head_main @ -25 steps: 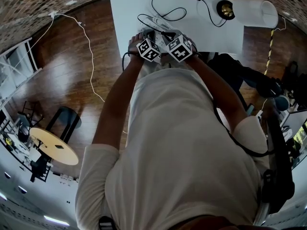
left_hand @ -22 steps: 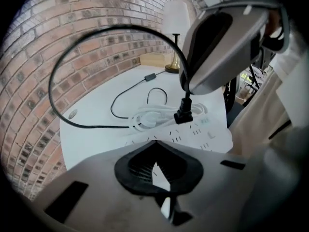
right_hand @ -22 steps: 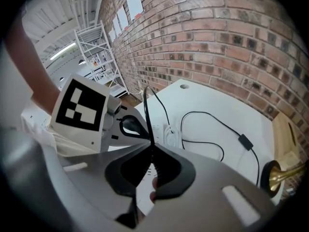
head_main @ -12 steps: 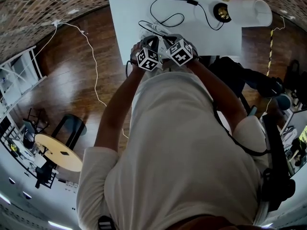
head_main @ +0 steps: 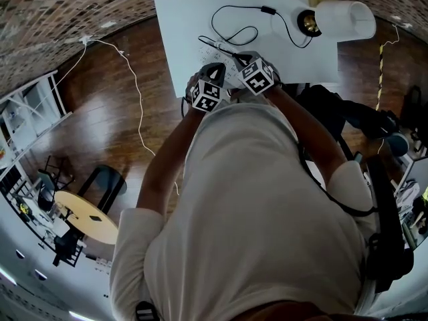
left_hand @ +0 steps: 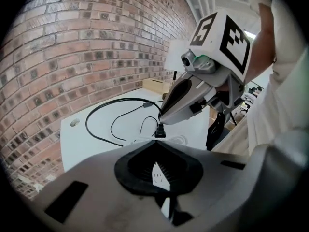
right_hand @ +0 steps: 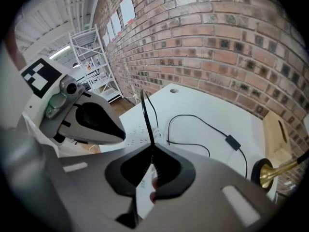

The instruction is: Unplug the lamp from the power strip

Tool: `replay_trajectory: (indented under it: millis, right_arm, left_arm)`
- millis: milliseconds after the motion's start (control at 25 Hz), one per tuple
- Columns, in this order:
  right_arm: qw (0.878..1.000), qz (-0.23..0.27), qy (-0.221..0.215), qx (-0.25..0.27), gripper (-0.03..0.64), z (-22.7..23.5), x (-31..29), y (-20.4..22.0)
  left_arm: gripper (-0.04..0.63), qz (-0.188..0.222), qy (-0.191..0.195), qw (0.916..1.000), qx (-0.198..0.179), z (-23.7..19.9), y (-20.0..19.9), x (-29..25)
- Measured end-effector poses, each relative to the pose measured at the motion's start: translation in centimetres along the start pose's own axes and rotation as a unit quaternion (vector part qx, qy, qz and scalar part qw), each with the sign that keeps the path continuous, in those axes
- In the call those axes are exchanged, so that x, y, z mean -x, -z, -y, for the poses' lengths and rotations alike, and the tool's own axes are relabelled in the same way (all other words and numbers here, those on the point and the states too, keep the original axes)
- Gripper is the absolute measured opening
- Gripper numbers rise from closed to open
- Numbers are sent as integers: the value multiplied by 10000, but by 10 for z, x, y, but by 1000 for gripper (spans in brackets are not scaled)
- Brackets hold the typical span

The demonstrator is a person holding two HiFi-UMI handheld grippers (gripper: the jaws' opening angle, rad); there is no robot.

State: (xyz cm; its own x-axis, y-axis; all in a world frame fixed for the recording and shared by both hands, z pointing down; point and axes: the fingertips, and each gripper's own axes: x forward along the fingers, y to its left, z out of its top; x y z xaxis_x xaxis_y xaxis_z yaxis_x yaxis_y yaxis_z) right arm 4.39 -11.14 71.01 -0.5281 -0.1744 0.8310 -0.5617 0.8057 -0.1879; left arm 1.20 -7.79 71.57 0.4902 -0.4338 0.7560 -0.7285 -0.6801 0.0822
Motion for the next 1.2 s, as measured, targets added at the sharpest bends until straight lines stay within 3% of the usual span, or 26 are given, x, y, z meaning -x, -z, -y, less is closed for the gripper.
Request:
replay_trajectory:
  millis: [280, 640, 1200]
  right_arm:
    - [9999, -5, 64, -87, 12, 9, 3, 5]
    - [9996, -40, 221, -190, 14, 24, 3, 13]
    - [9984, -275, 431, -244, 14, 44, -9, 34]
  left_arm:
    - [3, 99, 188, 9995, 216, 3, -6, 6]
    - [3, 428, 314, 9985, -147, 8, -26, 8]
    - [3, 255, 199, 9993, -211, 8, -21, 11]
